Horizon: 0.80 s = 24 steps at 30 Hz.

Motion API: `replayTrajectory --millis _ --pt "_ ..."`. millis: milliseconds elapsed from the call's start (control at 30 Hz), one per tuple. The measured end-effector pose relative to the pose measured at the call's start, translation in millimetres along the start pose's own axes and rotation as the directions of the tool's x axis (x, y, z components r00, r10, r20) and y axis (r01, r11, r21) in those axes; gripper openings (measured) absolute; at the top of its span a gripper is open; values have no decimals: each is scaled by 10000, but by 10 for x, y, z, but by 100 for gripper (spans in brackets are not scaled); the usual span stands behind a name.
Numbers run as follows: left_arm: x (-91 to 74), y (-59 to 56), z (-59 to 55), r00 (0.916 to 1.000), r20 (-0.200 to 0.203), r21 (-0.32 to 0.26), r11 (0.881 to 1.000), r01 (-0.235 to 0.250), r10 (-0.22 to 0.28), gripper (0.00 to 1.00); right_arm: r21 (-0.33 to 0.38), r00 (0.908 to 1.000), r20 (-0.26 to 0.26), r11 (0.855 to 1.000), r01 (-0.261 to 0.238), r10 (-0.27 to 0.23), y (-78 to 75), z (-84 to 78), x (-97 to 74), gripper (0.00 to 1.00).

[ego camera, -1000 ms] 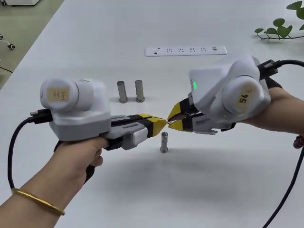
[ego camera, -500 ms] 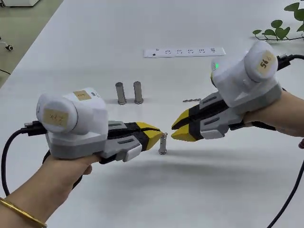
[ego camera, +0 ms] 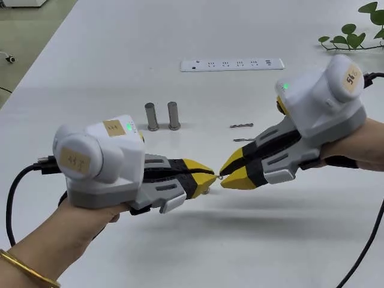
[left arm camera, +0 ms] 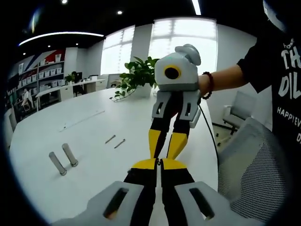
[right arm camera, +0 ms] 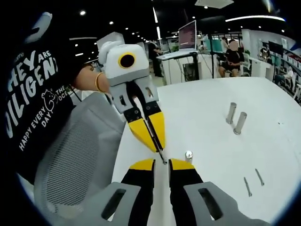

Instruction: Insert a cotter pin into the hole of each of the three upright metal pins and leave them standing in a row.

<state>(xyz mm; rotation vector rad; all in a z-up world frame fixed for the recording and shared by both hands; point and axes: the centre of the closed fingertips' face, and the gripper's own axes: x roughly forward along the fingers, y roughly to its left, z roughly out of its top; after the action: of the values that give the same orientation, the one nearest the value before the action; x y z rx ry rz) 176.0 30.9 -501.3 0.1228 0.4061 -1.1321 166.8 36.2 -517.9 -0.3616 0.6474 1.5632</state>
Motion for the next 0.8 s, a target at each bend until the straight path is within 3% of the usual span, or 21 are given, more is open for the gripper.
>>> replayTrajectory --millis 300,533,800 --pt "-11 -91 -17 9991 107 -37 9991 421 -421 0 10 9993 -225 9995 -310 310 87 -43 52 0" --pt "-19 -84 -64 9992 120 -276 9989 386 -382 0 -271 9989 -367 9991 -315 305 91 -50 44 0" --pt "-7 -89 -104 9995 4 -100 9994 320 -319 0 -1481 9954 -958 9887 -221 79 80 -99 60 0"
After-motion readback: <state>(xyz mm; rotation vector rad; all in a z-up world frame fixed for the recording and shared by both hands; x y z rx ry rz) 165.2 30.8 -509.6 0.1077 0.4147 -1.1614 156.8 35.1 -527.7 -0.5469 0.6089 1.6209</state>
